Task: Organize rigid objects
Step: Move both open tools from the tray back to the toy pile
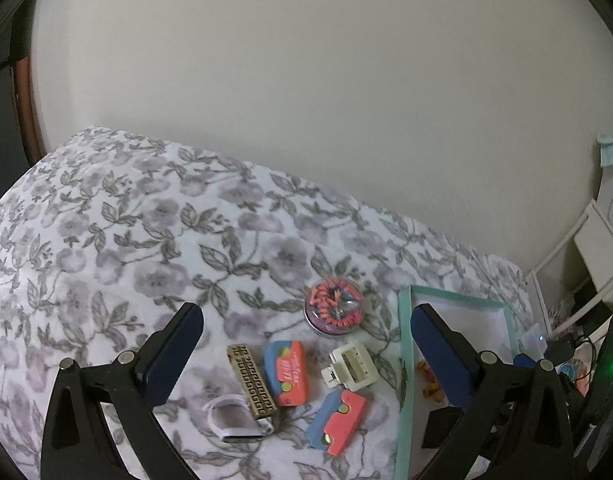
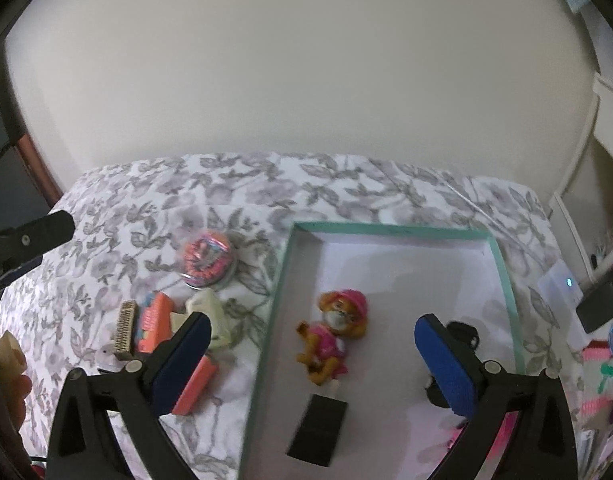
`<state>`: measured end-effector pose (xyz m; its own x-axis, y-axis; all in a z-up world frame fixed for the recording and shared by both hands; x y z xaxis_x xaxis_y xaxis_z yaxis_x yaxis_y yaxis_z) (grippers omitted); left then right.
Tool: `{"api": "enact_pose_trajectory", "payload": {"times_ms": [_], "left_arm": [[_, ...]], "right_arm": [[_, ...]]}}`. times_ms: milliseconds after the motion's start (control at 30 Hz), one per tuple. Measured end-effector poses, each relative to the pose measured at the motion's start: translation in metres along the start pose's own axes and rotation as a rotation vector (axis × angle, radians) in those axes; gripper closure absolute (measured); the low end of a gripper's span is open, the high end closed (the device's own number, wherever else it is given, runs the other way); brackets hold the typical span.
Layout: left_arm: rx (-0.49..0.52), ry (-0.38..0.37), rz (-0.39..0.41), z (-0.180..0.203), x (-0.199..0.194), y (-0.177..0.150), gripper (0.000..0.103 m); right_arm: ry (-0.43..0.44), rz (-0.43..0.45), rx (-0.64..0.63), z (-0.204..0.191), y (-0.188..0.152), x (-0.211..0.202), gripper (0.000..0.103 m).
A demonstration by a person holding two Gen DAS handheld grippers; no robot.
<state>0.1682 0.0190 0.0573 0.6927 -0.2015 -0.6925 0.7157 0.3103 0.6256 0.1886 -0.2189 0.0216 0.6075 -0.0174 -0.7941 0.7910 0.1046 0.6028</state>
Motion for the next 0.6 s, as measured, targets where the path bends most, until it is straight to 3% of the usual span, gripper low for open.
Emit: {"api": "enact_pose_trajectory", "payload": {"times_ms": [233, 367, 600], "left_arm": [[-0.039, 0.000, 0.032, -0.019, -0.019, 0.008, 0.000], [-0.058, 0.006, 0.051, -0.032, -0.030, 0.013, 0.000], [-0.113, 0.013, 0.045, -0.059, -0.034, 0.013, 0.000]], "right_arm": [[0.054, 0.035, -0.064, -0.042, 0.006, -0.016, 0.000], [0.099, 0.010, -0.087, -0.070, 0.002, -0.014, 0.000], [0.092, -0.062, -0.158, -0.102, -0.013, 0.006, 0.000]]}}
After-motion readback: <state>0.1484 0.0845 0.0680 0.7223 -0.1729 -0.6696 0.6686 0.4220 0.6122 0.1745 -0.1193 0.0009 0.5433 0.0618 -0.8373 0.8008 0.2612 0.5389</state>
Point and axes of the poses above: each gripper's, at about its wrist camera, not at the fingertips, and x roughly the way its jaws point, z to its right, y to its top, the point moved 2 cm from there along x, roughly the way its jaws point, and after that the axes turned 10 degrees about -y, right-handed, at the moved point
